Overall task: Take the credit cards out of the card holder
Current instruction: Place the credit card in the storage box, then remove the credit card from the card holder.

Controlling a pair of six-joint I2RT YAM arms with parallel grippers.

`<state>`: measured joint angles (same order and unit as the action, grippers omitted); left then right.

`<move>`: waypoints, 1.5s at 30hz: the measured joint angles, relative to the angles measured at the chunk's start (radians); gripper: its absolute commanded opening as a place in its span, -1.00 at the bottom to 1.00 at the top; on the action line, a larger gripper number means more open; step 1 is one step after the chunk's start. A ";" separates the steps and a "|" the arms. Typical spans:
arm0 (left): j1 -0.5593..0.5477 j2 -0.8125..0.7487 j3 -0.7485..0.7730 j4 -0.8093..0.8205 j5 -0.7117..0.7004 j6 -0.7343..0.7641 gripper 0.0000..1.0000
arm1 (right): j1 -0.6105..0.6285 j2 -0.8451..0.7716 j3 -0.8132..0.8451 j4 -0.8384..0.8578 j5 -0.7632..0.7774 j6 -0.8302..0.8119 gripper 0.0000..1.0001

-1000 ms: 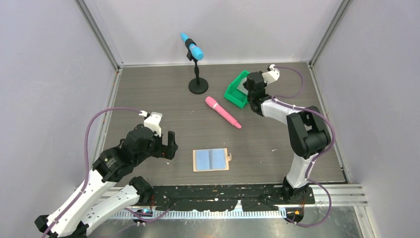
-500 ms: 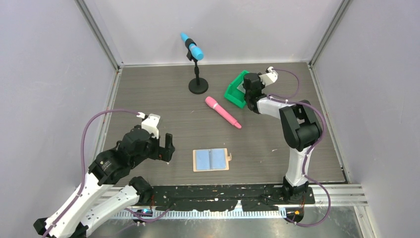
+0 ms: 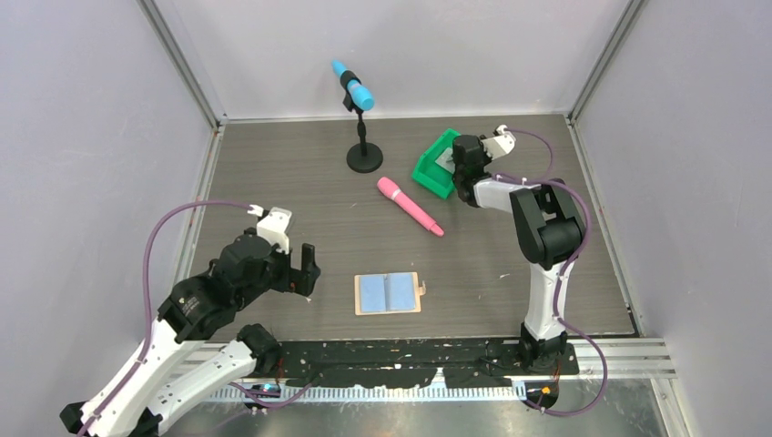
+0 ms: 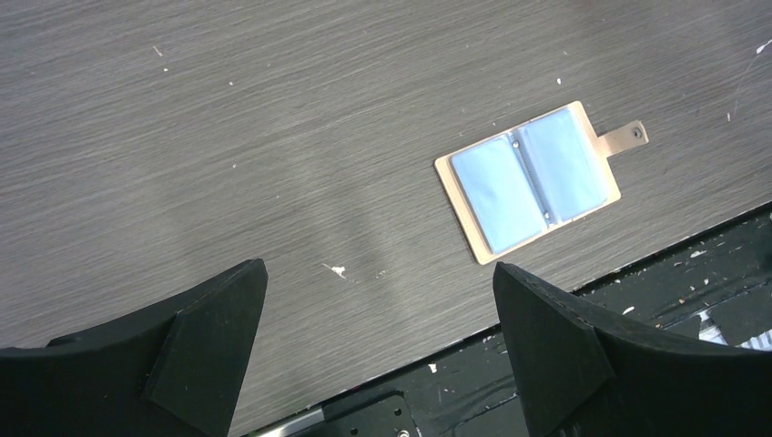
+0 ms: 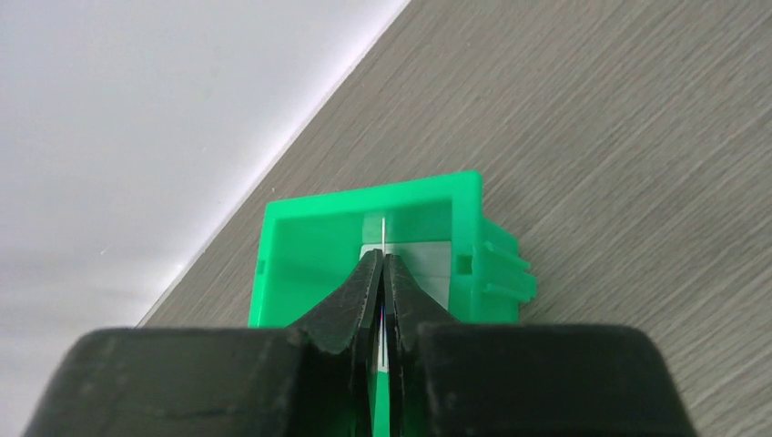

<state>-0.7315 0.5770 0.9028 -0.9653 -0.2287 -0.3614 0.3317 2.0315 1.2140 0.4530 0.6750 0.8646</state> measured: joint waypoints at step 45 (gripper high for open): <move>0.000 0.152 -0.108 0.092 0.090 -0.169 0.95 | 0.193 -0.621 -0.333 -0.570 -0.722 -0.261 -0.06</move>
<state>-0.7311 0.7292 0.7952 -0.8730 -0.1387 -0.5304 0.5251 1.4105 0.8810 -0.1173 -0.0471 0.6033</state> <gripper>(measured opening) 0.990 0.500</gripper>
